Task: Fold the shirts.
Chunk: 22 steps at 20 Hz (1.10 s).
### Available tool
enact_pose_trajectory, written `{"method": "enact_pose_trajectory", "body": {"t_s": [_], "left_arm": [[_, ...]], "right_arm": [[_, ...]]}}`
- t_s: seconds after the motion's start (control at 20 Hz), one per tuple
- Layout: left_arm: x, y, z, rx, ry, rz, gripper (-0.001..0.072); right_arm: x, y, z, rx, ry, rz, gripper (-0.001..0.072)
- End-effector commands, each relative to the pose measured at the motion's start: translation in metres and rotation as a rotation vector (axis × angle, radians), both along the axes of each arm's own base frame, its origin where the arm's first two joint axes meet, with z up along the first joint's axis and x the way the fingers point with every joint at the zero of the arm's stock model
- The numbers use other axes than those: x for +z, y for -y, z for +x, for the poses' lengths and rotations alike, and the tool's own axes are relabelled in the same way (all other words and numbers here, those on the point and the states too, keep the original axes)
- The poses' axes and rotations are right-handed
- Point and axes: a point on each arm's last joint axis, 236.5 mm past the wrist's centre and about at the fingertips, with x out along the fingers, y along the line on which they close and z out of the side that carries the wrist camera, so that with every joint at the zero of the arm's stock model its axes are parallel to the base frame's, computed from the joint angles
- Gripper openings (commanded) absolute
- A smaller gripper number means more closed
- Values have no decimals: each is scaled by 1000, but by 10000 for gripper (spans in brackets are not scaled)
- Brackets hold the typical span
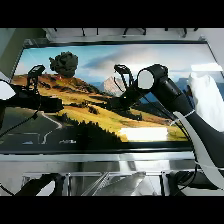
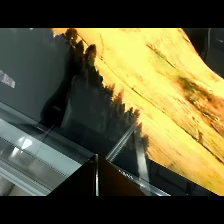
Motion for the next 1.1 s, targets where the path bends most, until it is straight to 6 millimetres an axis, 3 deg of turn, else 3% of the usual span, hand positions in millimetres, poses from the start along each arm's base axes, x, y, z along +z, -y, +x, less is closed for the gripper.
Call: {"method": "enact_pose_trajectory", "body": {"t_s": [0.0,0.15,0.25,0.35,0.45,0.5,0.55,0.6,0.7,0.75,0.9,1.05], "left_arm": [[0,0,0,2,-2,0,14],[2,0,5,9,20,-2,14],[10,-3,29,45,122,-4,14],[23,-27,71,122,295,72,14],[17,-69,109,201,343,201,31],[9,-92,127,233,330,233,330],[1,-112,147,280,322,230,584],[-3,-136,172,357,341,185,629],[-13,-182,227,487,391,56,630],[-22,-192,251,486,402,-8,630],[-61,-189,316,344,444,-147,629],[-123,-199,352,388,472,-134,629]], "right_arm": [[0,0,-1,2,-1,0,30],[0,0,-1,2,-1,0,30],[0,0,-1,2,-1,0,30],[0,0,-1,2,-1,0,29],[0,0,0,1,-2,0,30],[-1,0,0,1,-2,-1,30],[-1,0,0,1,-2,-1,29],[-1,0,0,1,-2,0,30],[-2,0,0,0,-4,-2,30],[-2,0,0,0,-4,-2,30],[-3,0,0,0,-7,-4,30],[-3,0,1,0,-8,-4,30]]}}
